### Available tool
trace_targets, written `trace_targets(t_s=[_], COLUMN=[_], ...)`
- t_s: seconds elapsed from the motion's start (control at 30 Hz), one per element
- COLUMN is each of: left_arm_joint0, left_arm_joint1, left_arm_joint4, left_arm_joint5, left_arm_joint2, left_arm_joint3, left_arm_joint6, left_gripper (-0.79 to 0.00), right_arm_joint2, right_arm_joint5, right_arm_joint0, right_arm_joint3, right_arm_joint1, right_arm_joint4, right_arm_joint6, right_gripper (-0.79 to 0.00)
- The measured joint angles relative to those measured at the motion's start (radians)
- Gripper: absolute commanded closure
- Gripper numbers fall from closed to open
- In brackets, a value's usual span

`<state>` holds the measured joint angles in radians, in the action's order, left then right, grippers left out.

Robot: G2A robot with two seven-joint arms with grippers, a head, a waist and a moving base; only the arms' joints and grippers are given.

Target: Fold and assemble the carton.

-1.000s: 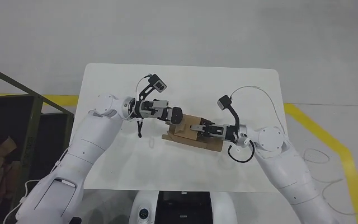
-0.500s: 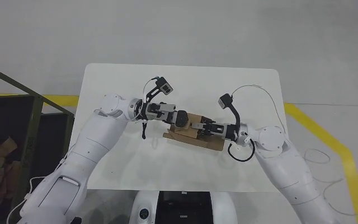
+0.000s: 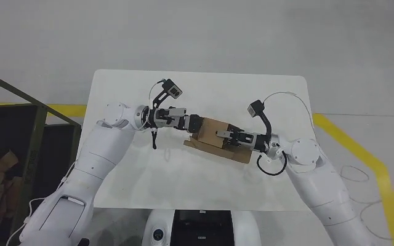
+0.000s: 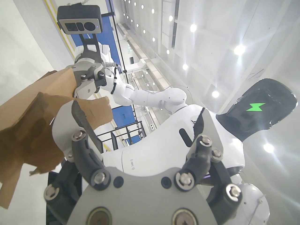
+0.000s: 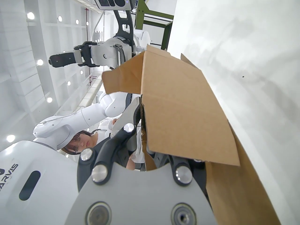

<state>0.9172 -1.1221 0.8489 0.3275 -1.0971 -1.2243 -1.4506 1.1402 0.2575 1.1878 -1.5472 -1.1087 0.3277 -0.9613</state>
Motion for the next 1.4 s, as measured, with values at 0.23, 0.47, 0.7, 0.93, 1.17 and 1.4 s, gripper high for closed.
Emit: trace_targets(t_s=[0.23,0.47,0.7,0.93,1.17,1.4], left_arm_joint0=[0.044,0.078,0.075,0.066,0.044,0.031], left_arm_joint1=[0.017,0.023,0.019,0.013,0.007,0.001], left_arm_joint4=[-0.02,-0.049,-0.043,-0.022,-0.029,-0.03], left_arm_joint5=[-0.022,-0.04,-0.042,-0.042,-0.043,-0.037], left_arm_joint2=[-0.061,-0.076,-0.07,-0.058,-0.048,-0.037], left_arm_joint3=[-0.043,-0.063,-0.059,-0.055,-0.041,-0.024], left_arm_joint6=[0.004,0.025,0.017,0.009,0.024,0.021], left_gripper=[-0.785,-0.785,-0.785,-0.785,-0.785,-0.785], right_arm_joint2=[0.038,0.041,0.036,0.02,0.0,-0.029], right_arm_joint5=[0.008,0.013,0.014,0.013,0.013,0.014], right_arm_joint0=[0.005,0.012,0.029,0.035,0.034,0.038], right_arm_joint3=[-0.005,-0.032,-0.06,-0.082,-0.093,-0.108], right_arm_joint1=[0.006,0.007,0.008,0.006,0.003,-0.002], right_arm_joint4=[0.032,0.066,0.078,0.077,0.093,0.119], right_arm_joint6=[-0.007,-0.024,-0.032,-0.029,-0.04,-0.052], right_gripper=[0.0,0.0,0.0,0.0,0.0,0.0])
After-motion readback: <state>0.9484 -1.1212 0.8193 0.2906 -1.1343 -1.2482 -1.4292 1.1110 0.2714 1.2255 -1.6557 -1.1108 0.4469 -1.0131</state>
